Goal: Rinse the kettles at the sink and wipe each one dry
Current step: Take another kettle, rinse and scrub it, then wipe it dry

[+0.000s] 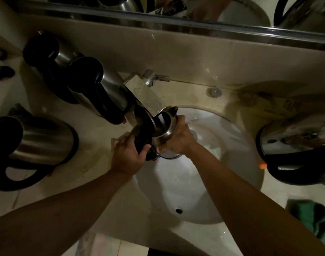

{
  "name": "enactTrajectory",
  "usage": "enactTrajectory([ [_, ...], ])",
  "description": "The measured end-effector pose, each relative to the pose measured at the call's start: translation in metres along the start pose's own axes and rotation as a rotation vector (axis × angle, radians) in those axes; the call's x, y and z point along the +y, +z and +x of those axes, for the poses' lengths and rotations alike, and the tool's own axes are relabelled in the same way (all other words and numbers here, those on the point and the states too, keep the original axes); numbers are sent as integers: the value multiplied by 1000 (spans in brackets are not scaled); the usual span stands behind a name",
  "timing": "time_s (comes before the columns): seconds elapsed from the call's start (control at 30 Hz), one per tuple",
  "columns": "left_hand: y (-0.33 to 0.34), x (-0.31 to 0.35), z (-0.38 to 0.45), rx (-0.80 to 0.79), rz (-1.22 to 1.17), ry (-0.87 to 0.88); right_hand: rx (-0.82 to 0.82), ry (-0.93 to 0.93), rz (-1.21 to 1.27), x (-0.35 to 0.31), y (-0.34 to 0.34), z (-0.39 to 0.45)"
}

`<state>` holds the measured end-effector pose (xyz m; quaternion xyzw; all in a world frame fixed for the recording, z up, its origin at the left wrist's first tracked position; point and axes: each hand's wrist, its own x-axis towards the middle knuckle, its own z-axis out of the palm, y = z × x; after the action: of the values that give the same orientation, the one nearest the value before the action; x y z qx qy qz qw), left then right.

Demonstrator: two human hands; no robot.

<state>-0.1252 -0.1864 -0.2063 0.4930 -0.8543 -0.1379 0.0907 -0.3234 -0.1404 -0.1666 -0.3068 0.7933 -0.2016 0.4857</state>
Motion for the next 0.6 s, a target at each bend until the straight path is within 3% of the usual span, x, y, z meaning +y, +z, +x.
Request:
enactTrajectory([
  [0.6,5,-1,0,23,-14,-3,5,-34,-4,14,3,13],
])
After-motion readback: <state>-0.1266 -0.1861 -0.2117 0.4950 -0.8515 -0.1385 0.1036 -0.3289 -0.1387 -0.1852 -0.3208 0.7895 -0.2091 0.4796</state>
